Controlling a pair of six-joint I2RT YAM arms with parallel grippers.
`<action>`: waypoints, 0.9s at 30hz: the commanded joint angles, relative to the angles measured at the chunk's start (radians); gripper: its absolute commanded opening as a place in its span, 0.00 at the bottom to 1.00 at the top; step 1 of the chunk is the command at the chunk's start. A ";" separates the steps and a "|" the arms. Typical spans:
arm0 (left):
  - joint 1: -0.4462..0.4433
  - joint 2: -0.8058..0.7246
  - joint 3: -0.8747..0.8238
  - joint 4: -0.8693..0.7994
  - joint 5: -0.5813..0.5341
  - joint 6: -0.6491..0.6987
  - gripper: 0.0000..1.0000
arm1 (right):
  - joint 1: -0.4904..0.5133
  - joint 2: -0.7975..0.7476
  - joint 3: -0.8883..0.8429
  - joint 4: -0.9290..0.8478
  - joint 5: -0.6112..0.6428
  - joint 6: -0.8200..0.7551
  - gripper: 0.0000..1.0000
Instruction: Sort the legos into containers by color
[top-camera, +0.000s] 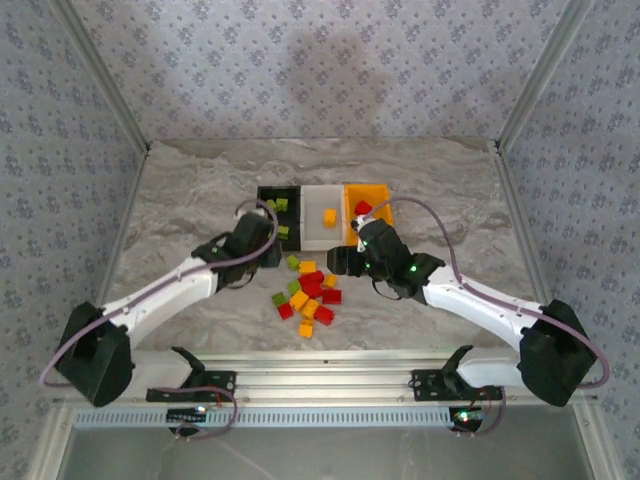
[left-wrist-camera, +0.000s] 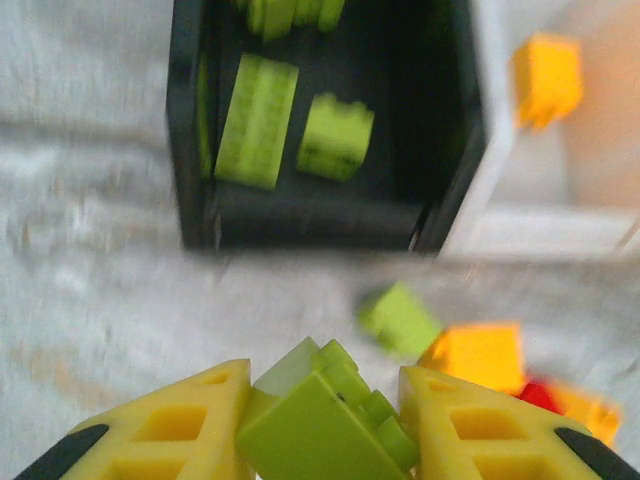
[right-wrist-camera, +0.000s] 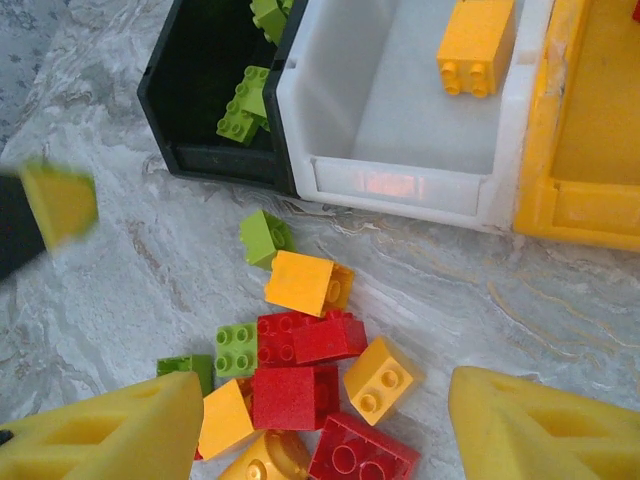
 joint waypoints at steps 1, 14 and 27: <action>0.058 0.141 0.139 -0.021 -0.007 0.061 0.35 | -0.008 -0.019 -0.011 -0.014 0.024 0.029 0.68; 0.134 0.524 0.494 -0.053 0.005 0.108 0.68 | 0.010 -0.049 -0.037 -0.074 0.032 0.030 0.71; 0.001 0.104 0.242 0.022 0.131 0.026 0.99 | 0.062 0.181 0.018 -0.027 0.119 0.231 0.72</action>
